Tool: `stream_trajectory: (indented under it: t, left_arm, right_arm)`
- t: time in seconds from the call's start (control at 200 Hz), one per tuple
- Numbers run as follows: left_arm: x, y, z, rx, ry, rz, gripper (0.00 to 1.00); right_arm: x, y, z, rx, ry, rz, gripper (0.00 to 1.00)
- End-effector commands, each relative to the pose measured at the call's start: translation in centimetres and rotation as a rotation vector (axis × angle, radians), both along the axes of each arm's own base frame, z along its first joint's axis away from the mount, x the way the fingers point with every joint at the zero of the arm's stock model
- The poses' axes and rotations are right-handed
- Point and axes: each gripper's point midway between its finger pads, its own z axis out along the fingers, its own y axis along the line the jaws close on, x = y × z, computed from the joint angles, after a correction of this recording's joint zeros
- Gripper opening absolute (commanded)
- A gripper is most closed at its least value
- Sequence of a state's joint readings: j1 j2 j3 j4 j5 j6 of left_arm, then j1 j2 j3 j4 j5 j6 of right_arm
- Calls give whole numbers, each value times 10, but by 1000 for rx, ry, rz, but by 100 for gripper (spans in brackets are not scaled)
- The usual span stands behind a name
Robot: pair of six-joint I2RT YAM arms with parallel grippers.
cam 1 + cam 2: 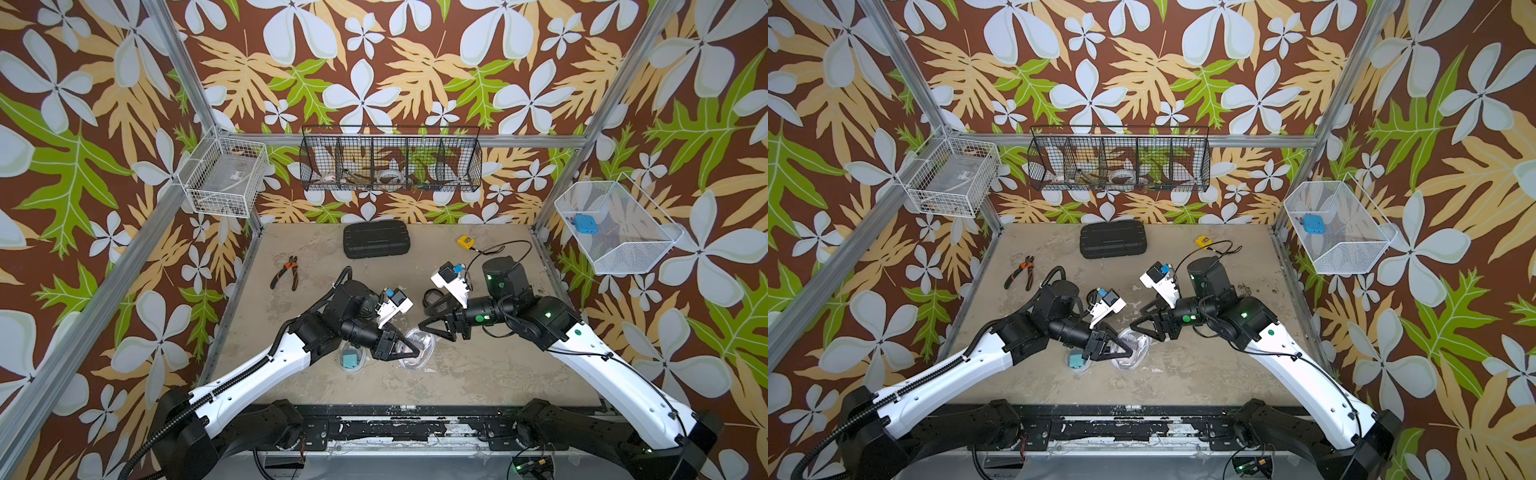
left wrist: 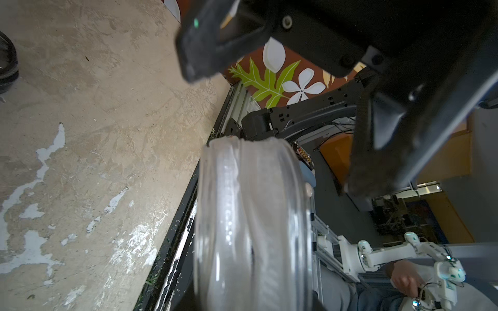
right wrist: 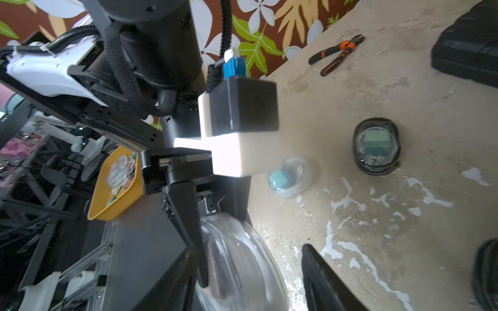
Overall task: Pack away charging kits
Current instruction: Adjust the storage bag.
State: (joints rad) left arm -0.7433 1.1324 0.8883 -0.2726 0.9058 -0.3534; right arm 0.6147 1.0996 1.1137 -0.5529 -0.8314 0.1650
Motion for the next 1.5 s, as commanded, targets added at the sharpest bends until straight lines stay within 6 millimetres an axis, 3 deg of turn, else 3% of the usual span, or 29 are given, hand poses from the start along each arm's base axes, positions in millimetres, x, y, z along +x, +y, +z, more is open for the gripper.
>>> stream_trajectory:
  t: [0.0, 0.355, 0.455, 0.53, 0.651, 0.741, 0.906, 1.026, 1.071, 1.126, 1.266, 1.491]
  left_arm:
    - [-2, 3, -6, 28, -58, -33, 3]
    - [-16, 3, 5, -28, -63, -125, 9]
    - [-20, 4, 9, -47, -68, -145, 10]
    - [-22, 4, 10, -54, -74, -156, 12]
    - [-22, 5, 1, -23, -56, -155, 10]
    - [-22, 6, -7, 6, -48, -155, 9]
    - [-24, 9, -9, 15, -49, -154, 9]
    - [-25, 9, -5, 2, -53, -165, 10]
    - [-26, 9, -5, 1, -50, -165, 10]
    - [-26, 9, -4, -1, -47, -169, 11]
    - [-26, 8, -5, -1, -46, -172, 11]
    - [-26, 7, -2, -10, -51, -180, 13]
  right_arm:
    - [-20, 4, 5, 68, 50, 96, 62]
    - [-21, 3, -39, 13, 129, 92, 55]
    - [-21, 5, -43, 15, 142, 104, 49]
    - [-22, 6, -43, 18, 142, 119, 39]
    - [-16, 2, -41, -29, 102, 92, 27]
    - [-4, -5, -31, -75, 19, 16, 43]
    - [-5, -9, 2, -13, -65, -13, 60]
    - [-15, -3, -7, 16, -8, 51, 66]
    - [-20, -1, -15, 19, 29, 86, 90]
    - [-24, 2, -24, 18, 60, 116, 100]
    - [-29, 4, -34, 18, 74, 139, 96]
    - [-33, 10, -40, 54, 134, 179, 75]
